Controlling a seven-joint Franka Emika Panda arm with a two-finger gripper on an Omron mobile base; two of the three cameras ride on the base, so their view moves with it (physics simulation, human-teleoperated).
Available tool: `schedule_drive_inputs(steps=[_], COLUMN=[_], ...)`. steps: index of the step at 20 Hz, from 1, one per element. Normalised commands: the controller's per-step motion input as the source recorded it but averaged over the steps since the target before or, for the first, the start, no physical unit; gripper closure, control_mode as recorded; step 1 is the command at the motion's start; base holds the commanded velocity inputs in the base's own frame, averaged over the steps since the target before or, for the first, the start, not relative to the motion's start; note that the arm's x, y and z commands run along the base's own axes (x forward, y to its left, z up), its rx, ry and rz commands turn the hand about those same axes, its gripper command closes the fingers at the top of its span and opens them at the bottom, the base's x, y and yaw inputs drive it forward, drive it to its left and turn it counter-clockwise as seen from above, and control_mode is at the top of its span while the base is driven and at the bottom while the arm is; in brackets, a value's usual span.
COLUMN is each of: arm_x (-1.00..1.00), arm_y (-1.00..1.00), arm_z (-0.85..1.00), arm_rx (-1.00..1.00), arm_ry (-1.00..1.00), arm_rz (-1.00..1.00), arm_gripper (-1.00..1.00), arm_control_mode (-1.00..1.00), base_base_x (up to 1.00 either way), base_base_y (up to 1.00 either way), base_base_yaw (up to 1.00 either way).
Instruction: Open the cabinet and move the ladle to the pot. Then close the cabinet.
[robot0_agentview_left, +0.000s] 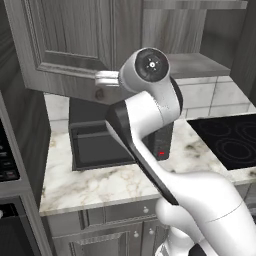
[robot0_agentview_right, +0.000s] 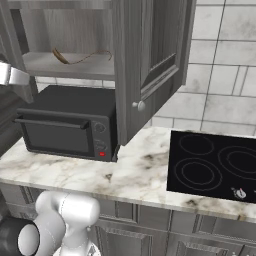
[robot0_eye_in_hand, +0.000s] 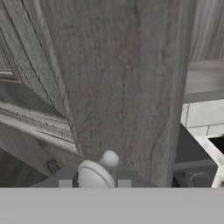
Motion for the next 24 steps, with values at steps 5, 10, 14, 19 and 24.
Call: schedule_drive_inputs(steps=[5,10,14,19,24], arm_x=[-0.12,-0.1,-0.36,-0.53,-0.23], arm_y=[0.02,-0.07,-0.52,-0.46,-0.5], arm_z=[0.0,0.0,0.02,0.01,0.0], arm_rx=[0.0,0.01,0.09,0.1,0.17], arm_ry=[0.01,0.0,0.0,0.01,0.0], arm_rz=[-0.01,0.0,0.0,0.0,0.0], arm_gripper=[-1.0,-1.0,-1.0,-1.0,-1.0], arm_control_mode=[-1.0,-1.0,-1.0,-1.0,-1.0], base_base_x=[0.0,0.0,0.0,0.0,0.0], base_base_y=[0.0,0.0,0.0,0.0,0.0], base_base_yaw=[0.0,0.0,0.0,0.0,0.0])
